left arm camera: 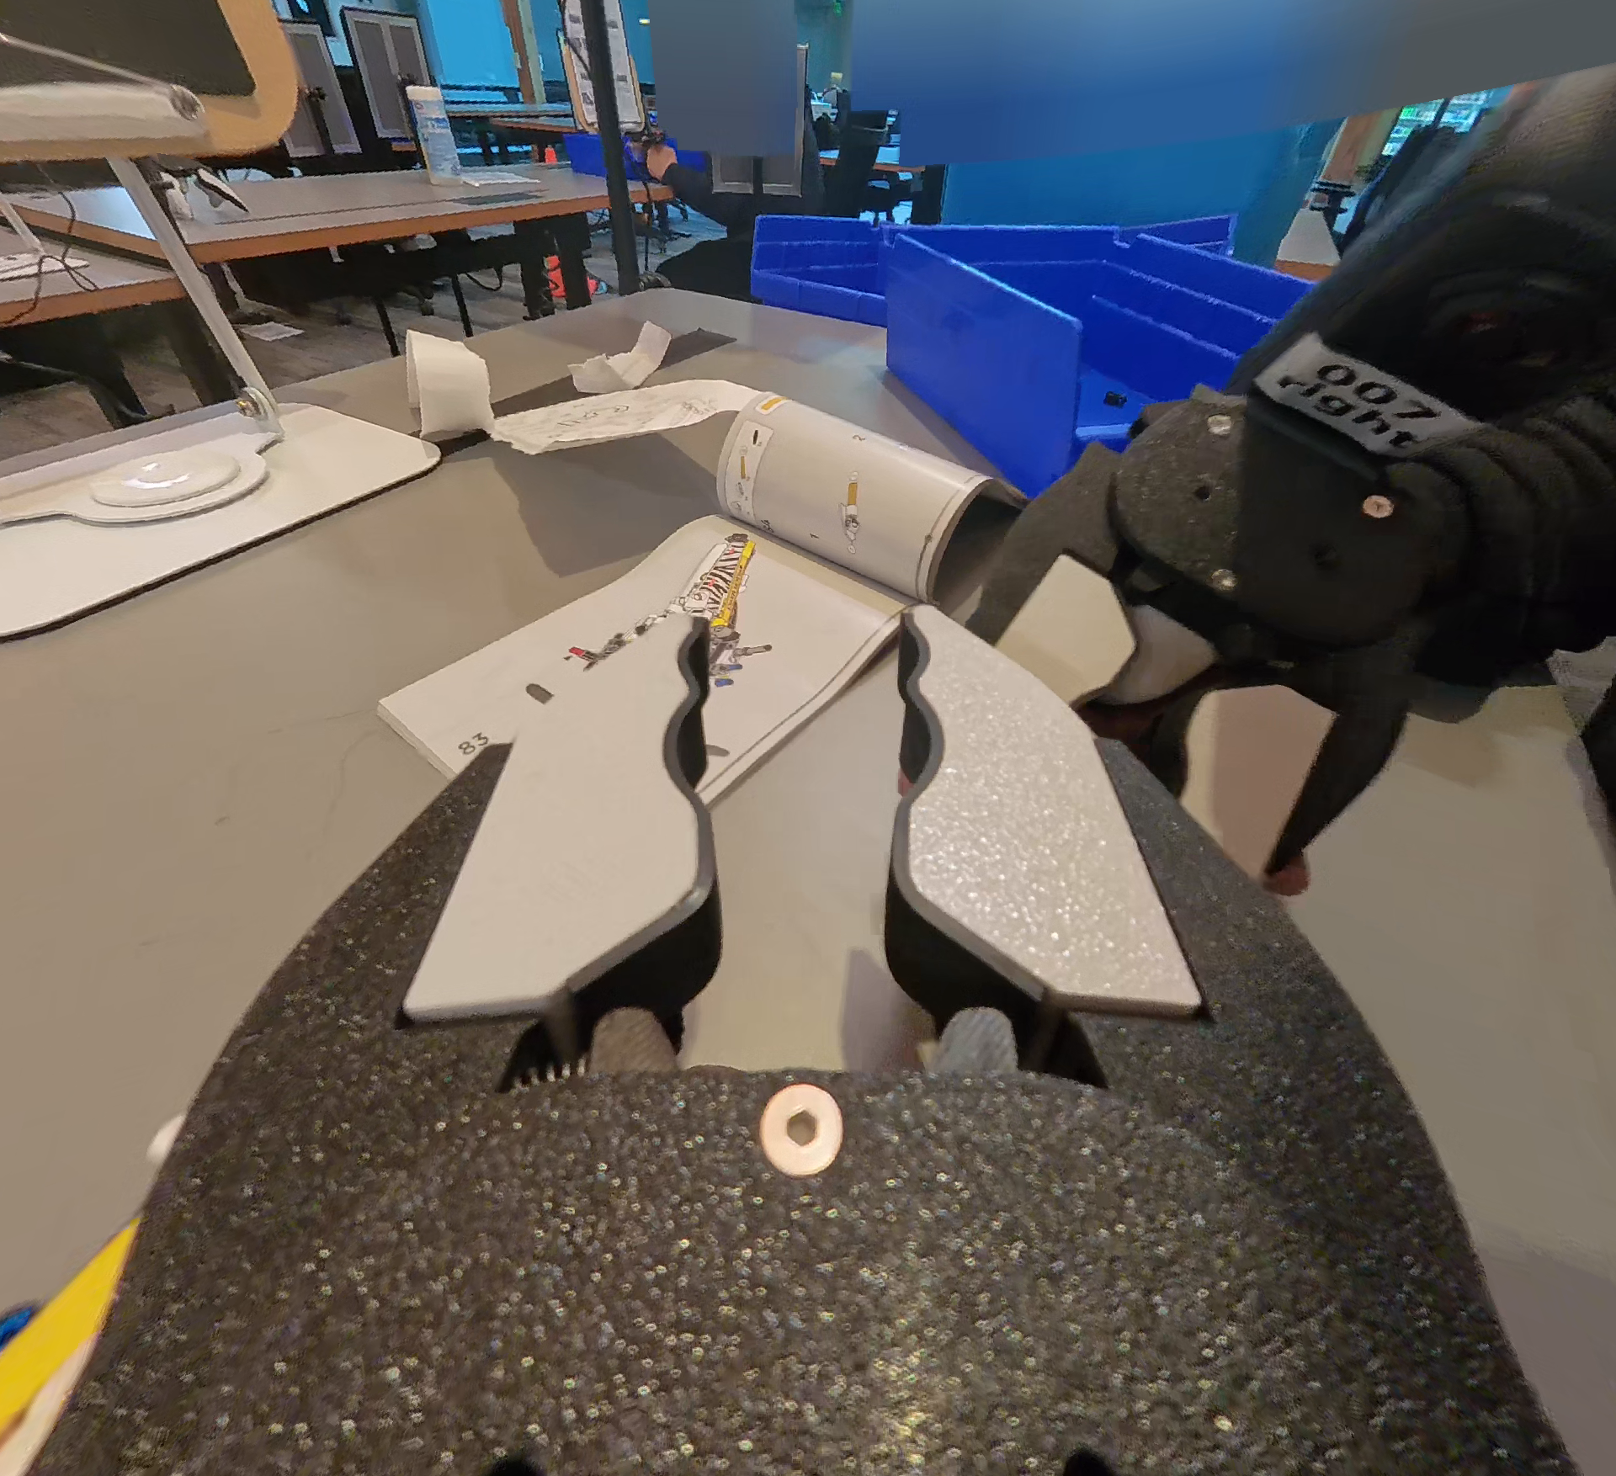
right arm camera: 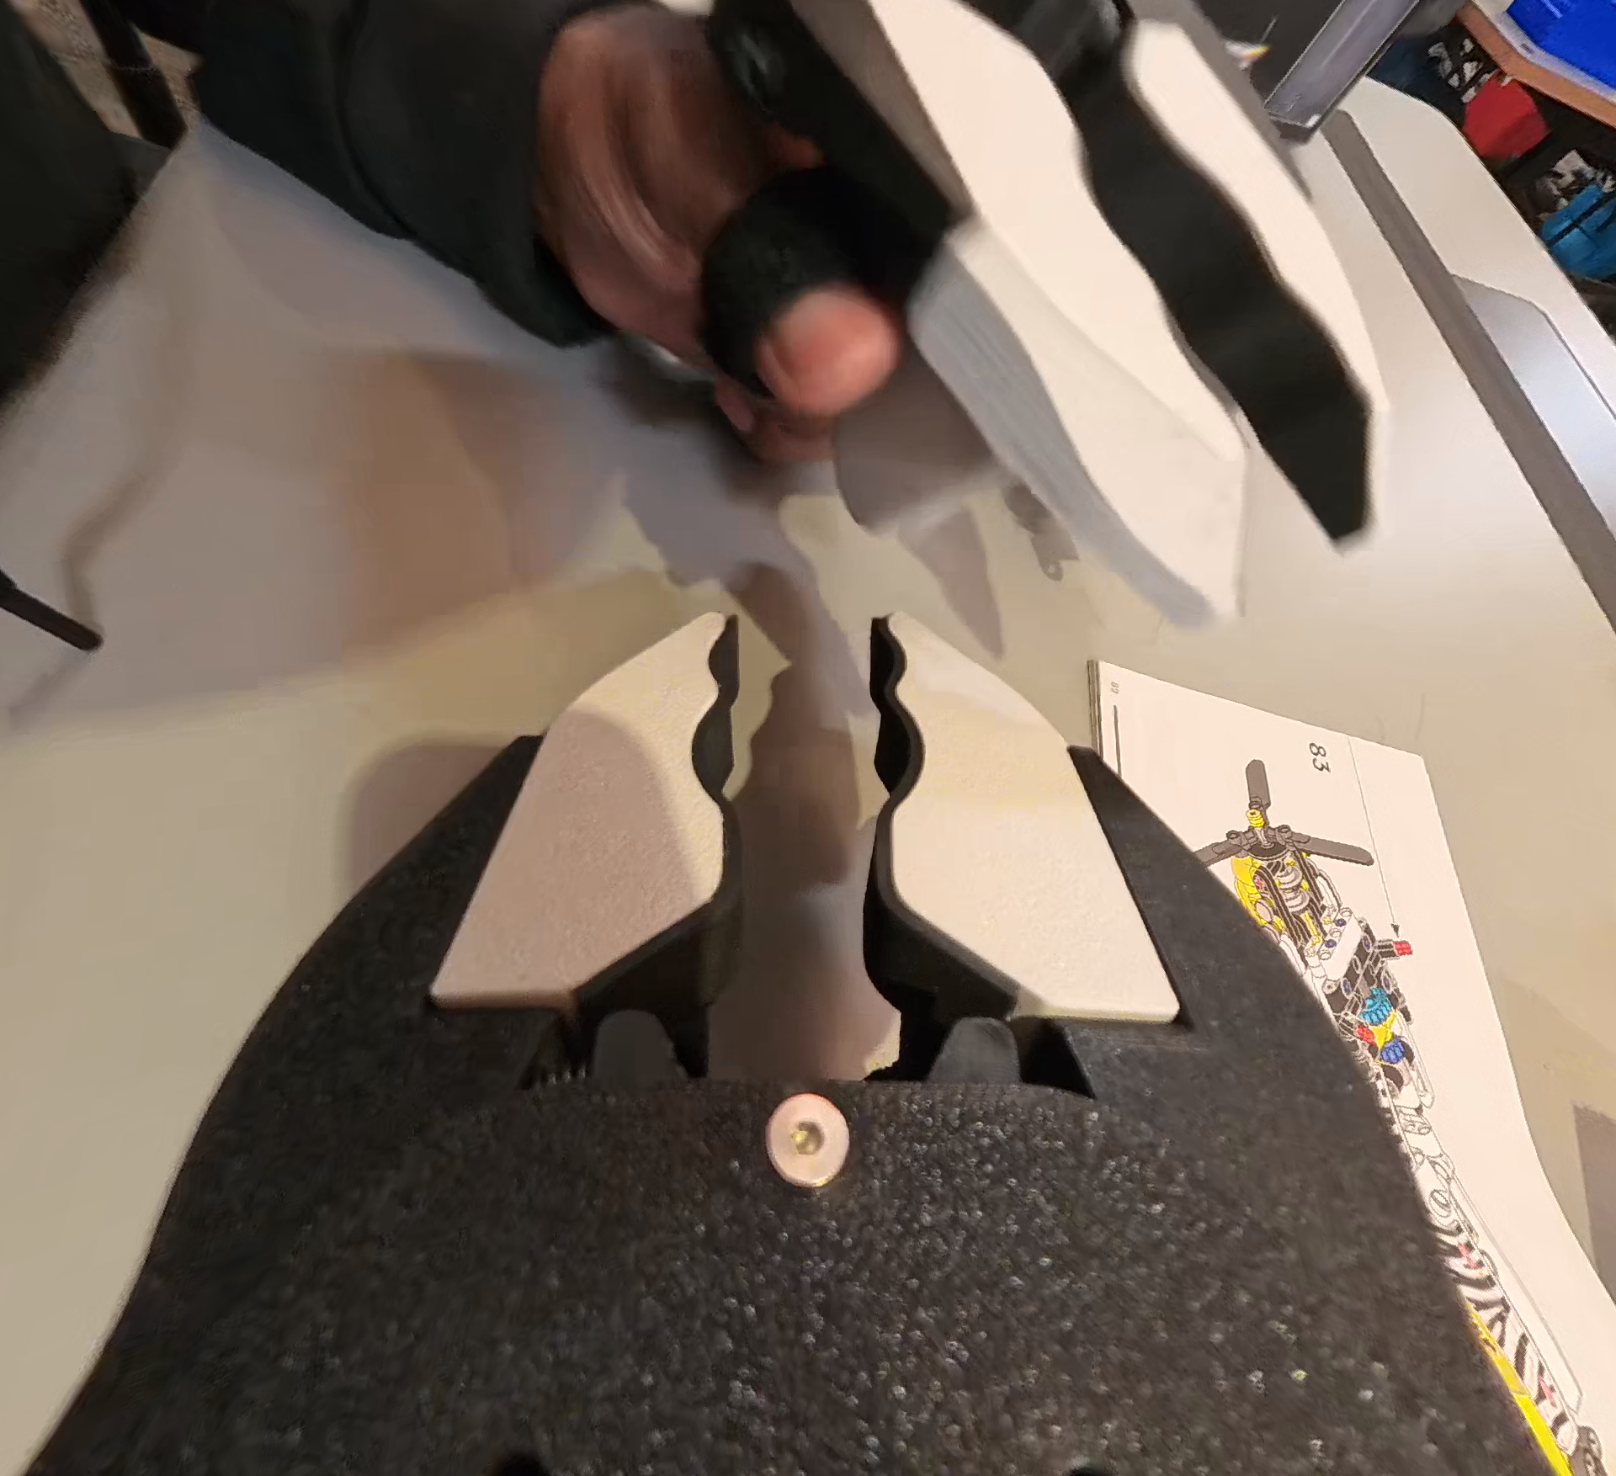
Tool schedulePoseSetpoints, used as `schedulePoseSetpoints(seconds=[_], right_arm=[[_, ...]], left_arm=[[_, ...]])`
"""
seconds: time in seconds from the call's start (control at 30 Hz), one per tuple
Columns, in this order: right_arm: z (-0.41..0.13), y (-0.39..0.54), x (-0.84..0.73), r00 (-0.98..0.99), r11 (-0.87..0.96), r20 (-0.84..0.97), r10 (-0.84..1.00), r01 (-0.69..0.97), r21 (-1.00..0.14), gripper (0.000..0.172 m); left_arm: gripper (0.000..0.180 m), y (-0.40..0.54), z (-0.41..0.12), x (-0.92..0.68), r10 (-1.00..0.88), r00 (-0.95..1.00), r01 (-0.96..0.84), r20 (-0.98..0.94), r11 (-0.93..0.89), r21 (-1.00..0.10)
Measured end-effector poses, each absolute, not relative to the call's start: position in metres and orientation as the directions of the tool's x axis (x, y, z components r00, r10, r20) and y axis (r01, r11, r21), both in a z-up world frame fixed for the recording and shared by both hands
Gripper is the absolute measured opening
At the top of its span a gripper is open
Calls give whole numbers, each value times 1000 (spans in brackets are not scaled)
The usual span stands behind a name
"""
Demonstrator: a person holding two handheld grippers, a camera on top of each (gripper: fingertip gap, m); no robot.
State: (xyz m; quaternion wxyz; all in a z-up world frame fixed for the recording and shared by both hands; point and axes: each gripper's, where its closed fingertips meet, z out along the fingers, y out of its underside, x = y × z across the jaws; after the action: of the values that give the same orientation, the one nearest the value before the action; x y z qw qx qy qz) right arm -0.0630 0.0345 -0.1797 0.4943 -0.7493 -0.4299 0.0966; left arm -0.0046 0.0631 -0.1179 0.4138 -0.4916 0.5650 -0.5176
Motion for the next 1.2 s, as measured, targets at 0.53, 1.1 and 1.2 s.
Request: schedulePoseSetpoints(seconds=[0.53,1.1,1.2], right_arm=[[-197,36,-66,564,-158,358,744,670,-725,28],[-196,39,-63,588,-172,372,718,668,-724,28],[-196,38,-63,588,-171,372,718,668,-724,28]], left_arm=[[52,196,-70,-200,-939,329,-110,-103,70,-992],[58,236,-135,-207,-960,279,-338,11,-109,-935],[58,237,-145,-207,-968,250,-383,26,-124,-915]])
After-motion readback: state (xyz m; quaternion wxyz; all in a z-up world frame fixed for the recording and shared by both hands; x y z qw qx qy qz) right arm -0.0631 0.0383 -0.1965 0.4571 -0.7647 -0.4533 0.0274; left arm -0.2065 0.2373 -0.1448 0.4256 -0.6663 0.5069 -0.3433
